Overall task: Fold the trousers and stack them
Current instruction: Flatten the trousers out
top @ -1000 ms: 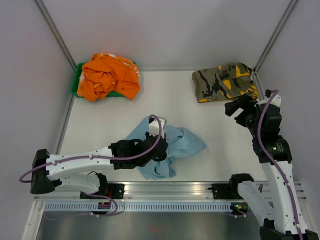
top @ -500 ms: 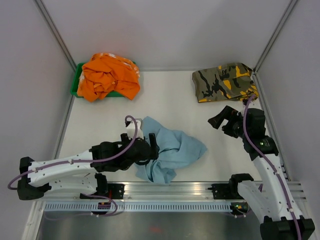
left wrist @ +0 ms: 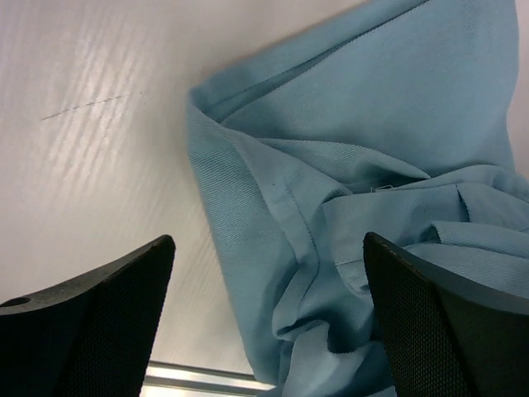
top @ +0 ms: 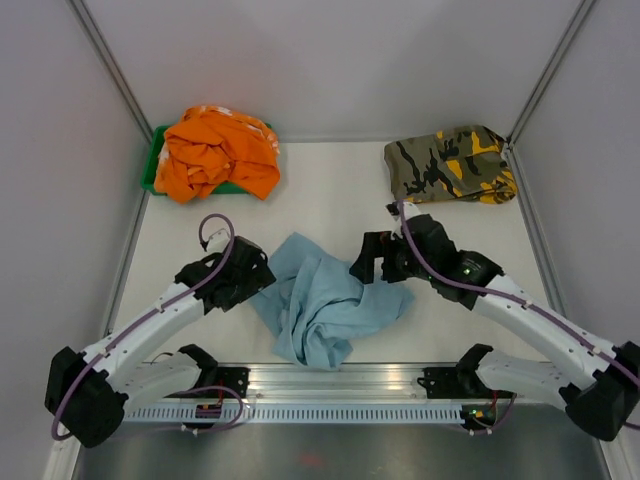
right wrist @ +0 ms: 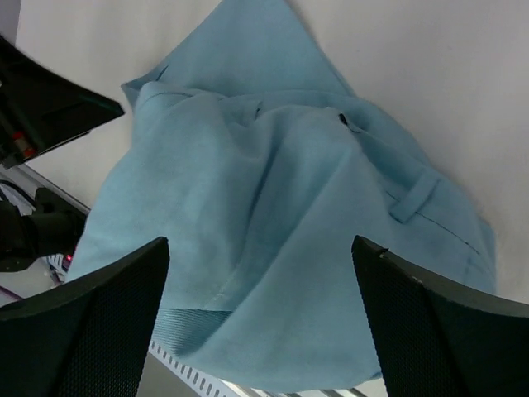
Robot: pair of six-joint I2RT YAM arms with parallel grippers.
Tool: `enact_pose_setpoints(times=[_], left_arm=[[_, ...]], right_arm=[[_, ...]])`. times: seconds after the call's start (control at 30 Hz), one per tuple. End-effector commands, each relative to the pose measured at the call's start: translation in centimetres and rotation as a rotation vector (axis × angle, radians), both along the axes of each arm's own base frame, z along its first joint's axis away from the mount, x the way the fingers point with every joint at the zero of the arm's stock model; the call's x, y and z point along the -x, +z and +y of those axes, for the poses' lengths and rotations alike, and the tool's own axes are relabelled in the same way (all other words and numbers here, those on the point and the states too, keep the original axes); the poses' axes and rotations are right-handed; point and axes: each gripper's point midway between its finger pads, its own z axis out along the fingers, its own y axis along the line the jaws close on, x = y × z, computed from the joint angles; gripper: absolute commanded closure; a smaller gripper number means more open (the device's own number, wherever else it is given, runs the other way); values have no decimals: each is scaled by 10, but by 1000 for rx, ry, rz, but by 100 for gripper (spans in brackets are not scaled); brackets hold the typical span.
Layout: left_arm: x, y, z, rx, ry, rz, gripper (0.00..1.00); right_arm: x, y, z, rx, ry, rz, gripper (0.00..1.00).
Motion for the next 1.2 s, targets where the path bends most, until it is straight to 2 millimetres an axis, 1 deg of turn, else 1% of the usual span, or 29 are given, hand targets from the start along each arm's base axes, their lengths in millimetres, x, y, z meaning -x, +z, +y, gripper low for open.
enact_pose_setpoints(times=[0.0,0.03,0.07,0.1,0.13,0.17,0.2,0.27,0.3,0.33,0.37,0.4,0.53,0.6,0.63,0.67,0.73,0.8,0.83,0.87,0.9,0.93,0.97,1.0,1.03,1.07,1.1,1.13,1.17], left_arm=[[-20,1,-30,153,-9,-62,1],[-22,-2,-31,160,4,-64,2],[-22,-11,-29,150,13,-54,3],[-26,-14,-30,154,24,-67,5],[-26,-18,-29,158,47,-66,8],[-25,-27,-24,138,64,-60,10],[-26,-30,-22,137,75,-67,11],[-31,-35,-23,163,94,-87,17],[-32,-35,-24,172,96,-97,18],[-32,-39,-23,182,116,-101,20],[-32,-41,-21,183,133,-102,29],[-31,-44,-19,179,148,-100,32],[-29,-55,-8,169,209,-103,47],[-27,-60,-2,162,222,-105,60],[-25,-60,0,164,234,-105,65],[-19,-66,6,145,250,-87,79],[-15,-69,13,147,296,-76,94],[-12,-74,19,145,316,-68,98],[-11,-74,21,146,318,-70,98],[-13,-71,22,152,321,-80,98],[-13,-69,23,149,320,-83,98],[-13,-65,25,140,310,-91,98],[-17,-53,25,144,309,-124,98],[-20,-45,27,136,306,-144,98],[-16,-41,33,95,283,-138,98],[-23,-22,38,76,292,-187,98],[-25,-5,42,70,293,-230,98],[-20,2,51,16,281,-225,98],[-28,29,57,-3,298,-292,98]], right_arm=[[-16,36,23,79,-48,-119,2],[-4,40,38,95,2,-121,2],[-5,38,46,130,2,-125,2],[-4,60,59,106,14,-157,2],[10,60,73,123,53,-149,2],[9,50,82,172,48,-137,2],[20,60,98,160,80,-146,2],[25,39,113,223,68,-121,2],[39,32,124,237,96,-118,2],[42,24,129,260,88,-125,2],[46,7,134,299,81,-109,2],[56,1,141,315,100,-110,2],[57,-40,134,412,34,-88,2],[57,-55,128,413,16,-82,2],[56,-56,136,366,8,-87,4],[58,-58,140,338,18,-79,5],[57,-67,145,317,25,-85,18],[51,-75,146,356,11,-101,31],[45,-76,140,395,-10,-123,48],[41,-73,142,408,-15,-135,59],[35,-71,138,420,-32,-144,77],[31,-67,130,442,-54,-148,100],[28,-55,128,424,-64,-150,100],[15,-42,123,398,-96,-146,100],[12,-32,119,372,-95,-126,100],[8,-6,114,314,-88,-138,100],[-10,17,105,265,-125,-146,100],[-17,38,99,220,-132,-159,100],[-22,73,85,148,-157,-199,100]])
